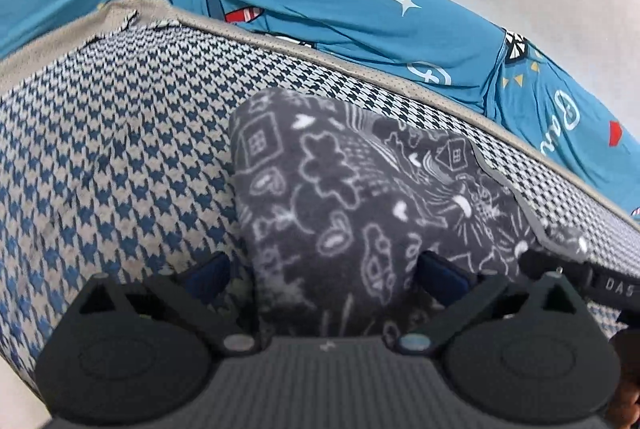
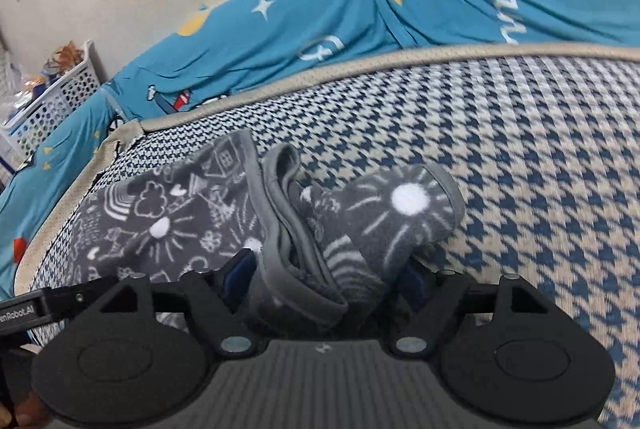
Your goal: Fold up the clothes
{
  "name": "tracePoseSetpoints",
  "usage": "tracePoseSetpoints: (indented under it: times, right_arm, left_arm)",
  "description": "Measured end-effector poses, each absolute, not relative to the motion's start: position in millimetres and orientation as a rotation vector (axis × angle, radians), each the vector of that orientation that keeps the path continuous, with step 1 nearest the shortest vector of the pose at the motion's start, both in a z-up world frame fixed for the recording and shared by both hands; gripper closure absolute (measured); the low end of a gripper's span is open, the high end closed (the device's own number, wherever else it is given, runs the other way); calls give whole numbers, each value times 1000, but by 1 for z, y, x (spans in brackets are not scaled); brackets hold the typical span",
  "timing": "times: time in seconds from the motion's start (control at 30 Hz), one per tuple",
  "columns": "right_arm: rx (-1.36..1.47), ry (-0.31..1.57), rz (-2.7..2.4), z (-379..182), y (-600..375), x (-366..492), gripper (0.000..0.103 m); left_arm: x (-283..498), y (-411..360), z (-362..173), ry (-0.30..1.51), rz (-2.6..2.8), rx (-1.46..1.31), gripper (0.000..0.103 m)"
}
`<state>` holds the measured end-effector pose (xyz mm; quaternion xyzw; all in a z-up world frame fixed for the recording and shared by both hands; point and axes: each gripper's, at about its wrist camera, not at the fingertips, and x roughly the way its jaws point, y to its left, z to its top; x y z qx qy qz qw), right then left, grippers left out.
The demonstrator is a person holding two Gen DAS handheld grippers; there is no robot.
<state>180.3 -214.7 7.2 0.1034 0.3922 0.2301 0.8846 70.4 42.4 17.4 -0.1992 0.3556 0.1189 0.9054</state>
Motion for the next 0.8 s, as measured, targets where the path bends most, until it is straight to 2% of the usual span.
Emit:
tracePoseSetpoints:
  times: [0.27,0.63,0.8]
  right_arm:
    - [269,808,457,16,-233,177,21]
    - [384,933,446,-5,-240,194,12]
    - [358,893,466,-9,-228,197,9]
  left_arm:
    - [70,50,14,721,223,-473,0]
    - [70,66,4,718,200,-615,0]
    - [75,66,1,724,203,-598,0]
